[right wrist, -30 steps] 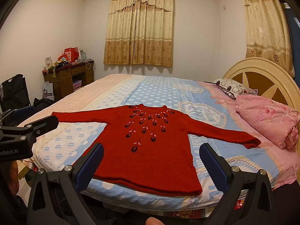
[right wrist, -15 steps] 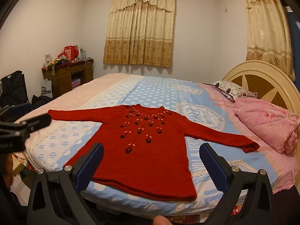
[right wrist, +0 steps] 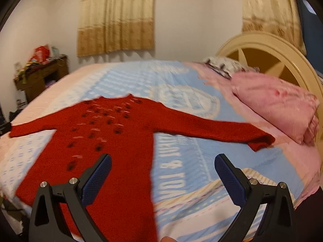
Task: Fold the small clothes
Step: 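Move the right tool to the red sweater's sleeve cuff and grasp it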
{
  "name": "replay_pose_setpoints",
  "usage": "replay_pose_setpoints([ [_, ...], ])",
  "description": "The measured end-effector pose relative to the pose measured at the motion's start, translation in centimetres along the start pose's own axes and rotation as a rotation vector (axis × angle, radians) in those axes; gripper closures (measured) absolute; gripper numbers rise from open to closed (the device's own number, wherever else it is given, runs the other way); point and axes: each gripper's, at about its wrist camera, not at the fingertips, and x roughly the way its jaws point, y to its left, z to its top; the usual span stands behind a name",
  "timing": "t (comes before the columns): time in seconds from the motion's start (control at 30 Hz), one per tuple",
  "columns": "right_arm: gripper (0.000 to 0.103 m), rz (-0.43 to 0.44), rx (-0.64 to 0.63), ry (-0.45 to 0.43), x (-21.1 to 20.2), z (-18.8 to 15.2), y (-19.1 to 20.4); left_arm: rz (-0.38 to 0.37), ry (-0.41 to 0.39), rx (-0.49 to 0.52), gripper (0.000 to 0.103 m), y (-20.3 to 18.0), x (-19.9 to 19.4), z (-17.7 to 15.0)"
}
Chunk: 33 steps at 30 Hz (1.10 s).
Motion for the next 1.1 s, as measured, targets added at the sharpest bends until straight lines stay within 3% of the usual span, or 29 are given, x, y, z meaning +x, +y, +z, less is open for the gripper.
replay_pose_setpoints([
  [0.2,0.001,-0.040,0.069,0.077,5.0,0.7,-4.3,-0.015,0.028,0.019,0.000,0.0,4.3,1.6],
  [0.5,0.001,-0.103,0.367,0.118,8.3,2.6,-16.3,0.018,0.066,0.021,0.000,0.5,10.9,3.0],
  [0.73,0.020,-0.140,0.605,0.154,10.2,2.7,-24.9,0.047,0.104,0.014,0.000,1.2,15.1,3.2],
  [0.93,0.033,-0.117,0.704,0.240,13.0,1.7,-27.2,0.056,0.117,0.009,0.000,1.5,17.3,3.1],
  [1.1,0.038,-0.119,0.746,0.241,14.8,1.9,-28.5,0.044,0.144,-0.015,0.000,2.0,18.2,2.4],
])
